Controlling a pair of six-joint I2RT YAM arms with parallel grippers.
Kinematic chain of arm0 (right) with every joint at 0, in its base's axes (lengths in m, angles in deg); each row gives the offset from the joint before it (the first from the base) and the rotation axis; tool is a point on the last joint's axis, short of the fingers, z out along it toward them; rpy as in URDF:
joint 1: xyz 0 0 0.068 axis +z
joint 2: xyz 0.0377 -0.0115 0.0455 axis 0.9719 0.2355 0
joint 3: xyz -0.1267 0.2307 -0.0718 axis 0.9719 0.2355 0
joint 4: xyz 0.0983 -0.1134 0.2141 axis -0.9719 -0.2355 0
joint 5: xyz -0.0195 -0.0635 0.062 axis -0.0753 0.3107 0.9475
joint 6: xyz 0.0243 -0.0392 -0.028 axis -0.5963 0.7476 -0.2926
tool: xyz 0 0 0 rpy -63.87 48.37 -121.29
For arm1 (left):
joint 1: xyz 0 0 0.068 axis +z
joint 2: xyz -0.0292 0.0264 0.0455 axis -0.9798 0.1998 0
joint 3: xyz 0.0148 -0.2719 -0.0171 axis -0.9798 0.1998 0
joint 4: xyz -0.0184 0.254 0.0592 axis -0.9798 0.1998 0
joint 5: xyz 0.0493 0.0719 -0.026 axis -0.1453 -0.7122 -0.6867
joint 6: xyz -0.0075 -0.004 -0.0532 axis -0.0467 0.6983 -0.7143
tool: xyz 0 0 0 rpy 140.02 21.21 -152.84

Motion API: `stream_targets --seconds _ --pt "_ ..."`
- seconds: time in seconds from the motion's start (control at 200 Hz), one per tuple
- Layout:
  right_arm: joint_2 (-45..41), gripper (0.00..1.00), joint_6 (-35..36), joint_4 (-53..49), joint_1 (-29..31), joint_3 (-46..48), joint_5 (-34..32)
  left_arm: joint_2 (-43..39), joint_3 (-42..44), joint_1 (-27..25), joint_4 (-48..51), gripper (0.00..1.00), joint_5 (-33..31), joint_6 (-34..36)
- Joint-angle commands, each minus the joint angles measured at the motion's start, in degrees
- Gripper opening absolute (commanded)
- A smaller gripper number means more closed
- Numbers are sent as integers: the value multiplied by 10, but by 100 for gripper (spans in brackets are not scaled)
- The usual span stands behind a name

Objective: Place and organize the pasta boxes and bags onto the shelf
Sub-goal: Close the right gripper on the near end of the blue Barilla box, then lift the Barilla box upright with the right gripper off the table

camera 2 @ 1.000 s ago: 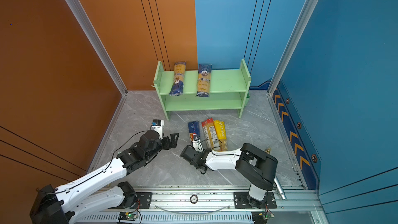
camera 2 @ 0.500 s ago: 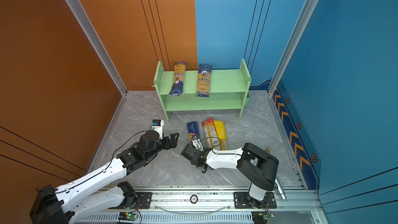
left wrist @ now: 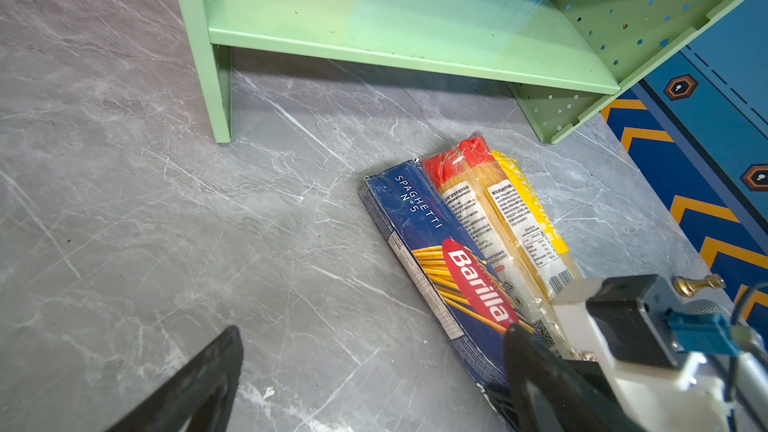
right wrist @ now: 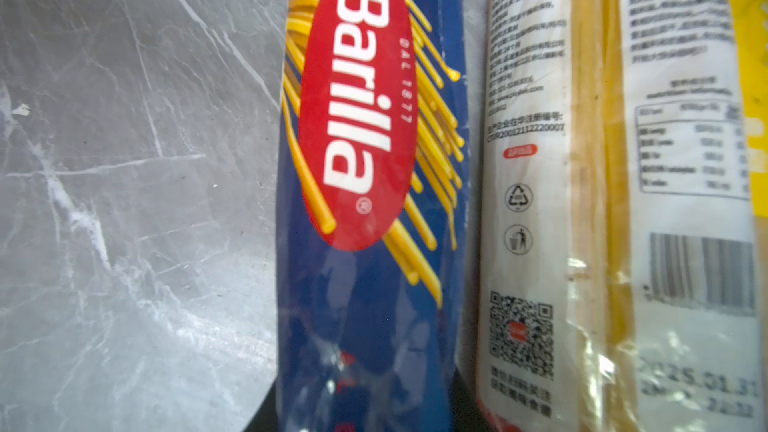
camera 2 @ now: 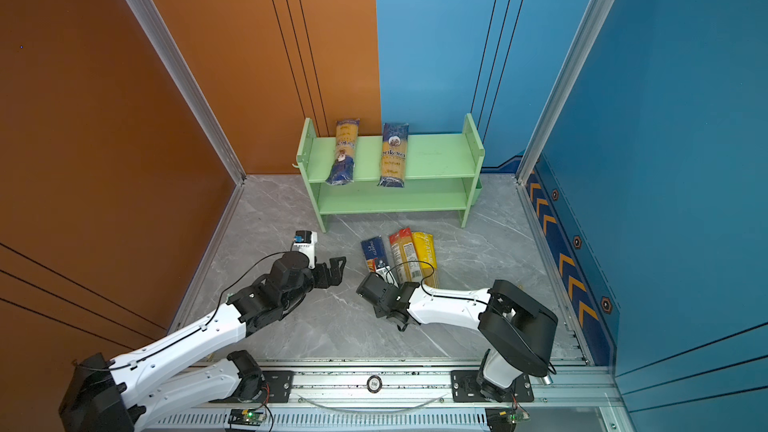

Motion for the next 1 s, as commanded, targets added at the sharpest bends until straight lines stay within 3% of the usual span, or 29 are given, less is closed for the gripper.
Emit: stream_targets --seconds 0.0,0.32,0.991 --pt "-40 0 21 28 -15 -3 -2 0 -11 -4 -9 98 -8 -3" --pt "-69 0 55 25 -54 -9 84 4 -9 -4 -16 98 -9 -4" --pt "-203 0 109 -112 -102 -66 100 10 -6 -4 -27 98 -9 -7"
